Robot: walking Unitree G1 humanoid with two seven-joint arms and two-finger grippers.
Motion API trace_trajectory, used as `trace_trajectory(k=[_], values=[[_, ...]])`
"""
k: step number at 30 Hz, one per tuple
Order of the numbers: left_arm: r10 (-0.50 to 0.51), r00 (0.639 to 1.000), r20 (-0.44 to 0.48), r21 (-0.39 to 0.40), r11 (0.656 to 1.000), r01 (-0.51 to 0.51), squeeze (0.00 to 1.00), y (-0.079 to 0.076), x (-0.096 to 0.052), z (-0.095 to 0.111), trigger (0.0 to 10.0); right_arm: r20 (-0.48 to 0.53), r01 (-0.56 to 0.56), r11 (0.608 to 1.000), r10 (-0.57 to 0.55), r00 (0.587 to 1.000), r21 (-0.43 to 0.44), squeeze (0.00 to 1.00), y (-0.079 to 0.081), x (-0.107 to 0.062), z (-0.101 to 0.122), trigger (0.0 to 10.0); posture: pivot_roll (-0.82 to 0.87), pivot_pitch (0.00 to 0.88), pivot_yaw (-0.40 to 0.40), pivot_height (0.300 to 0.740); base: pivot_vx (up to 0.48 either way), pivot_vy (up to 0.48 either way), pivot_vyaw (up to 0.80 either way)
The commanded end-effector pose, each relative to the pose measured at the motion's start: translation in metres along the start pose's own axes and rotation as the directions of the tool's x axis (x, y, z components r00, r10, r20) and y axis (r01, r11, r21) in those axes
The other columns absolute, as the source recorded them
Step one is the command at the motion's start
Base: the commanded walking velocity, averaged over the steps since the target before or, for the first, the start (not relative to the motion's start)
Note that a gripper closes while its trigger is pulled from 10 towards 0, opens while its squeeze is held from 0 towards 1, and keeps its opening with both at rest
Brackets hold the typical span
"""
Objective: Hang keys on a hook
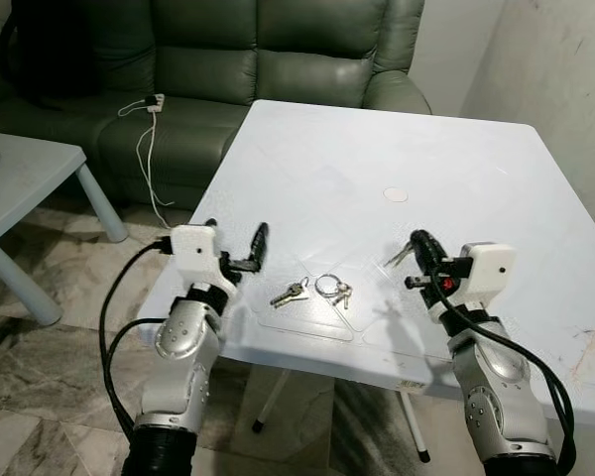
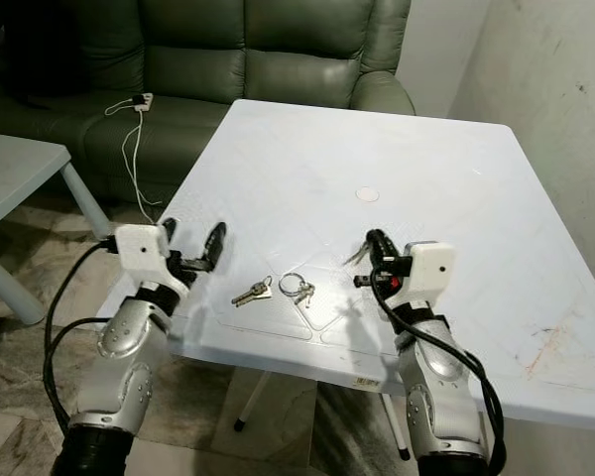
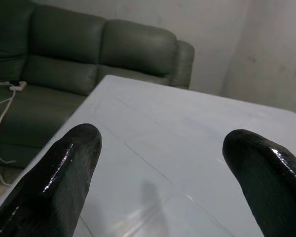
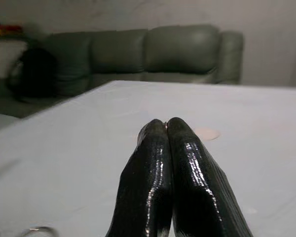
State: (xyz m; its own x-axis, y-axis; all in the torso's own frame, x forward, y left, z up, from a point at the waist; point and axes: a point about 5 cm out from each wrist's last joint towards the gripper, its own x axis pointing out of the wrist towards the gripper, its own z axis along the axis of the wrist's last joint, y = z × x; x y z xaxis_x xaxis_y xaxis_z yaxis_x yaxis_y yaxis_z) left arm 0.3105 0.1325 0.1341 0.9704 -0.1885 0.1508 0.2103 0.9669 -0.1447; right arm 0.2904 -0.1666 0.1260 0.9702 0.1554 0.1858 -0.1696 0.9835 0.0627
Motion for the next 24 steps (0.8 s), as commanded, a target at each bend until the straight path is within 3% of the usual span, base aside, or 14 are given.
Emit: trace_trajectory(k=[1,13,20,24], values=[[0.013,1.000,0.028,0.010,1.000,-0.014,0.00,0.002,0.002,0.004,10.0,0.026,0.035,0.996,-0.033,0.999,-0.078,0.00,-0.004,0.000,0.005,10.0,-0.03,0.000,-0.035,0.740,0.000,0.000,0.00],[0.033,0.998,0.045,-0.068,0.997,-0.030,0.00,0.002,-0.011,0.002,10.0,0.020,0.101,0.990,-0.099,0.995,-0.101,0.00,-0.002,-0.007,0.004,10.0,-0.03,0.000,-0.020,0.740,0.000,0.000,0.00],[0.034,0.998,0.048,-0.046,0.998,-0.032,0.00,0.008,-0.010,0.003,10.0,-0.019,0.113,0.985,-0.116,0.993,-0.129,0.00,-0.002,-0.006,-0.001,10.0,-0.02,0.000,-0.020,0.740,0.000,0.000,0.00],[0.042,0.997,0.060,-0.027,0.999,-0.040,0.00,0.016,-0.006,0.009,10.0,-0.020,0.124,0.982,-0.128,0.992,-0.142,0.00,-0.006,-0.001,0.001,10.0,-0.02,0.000,-0.019,0.740,0.000,0.000,-0.67]])
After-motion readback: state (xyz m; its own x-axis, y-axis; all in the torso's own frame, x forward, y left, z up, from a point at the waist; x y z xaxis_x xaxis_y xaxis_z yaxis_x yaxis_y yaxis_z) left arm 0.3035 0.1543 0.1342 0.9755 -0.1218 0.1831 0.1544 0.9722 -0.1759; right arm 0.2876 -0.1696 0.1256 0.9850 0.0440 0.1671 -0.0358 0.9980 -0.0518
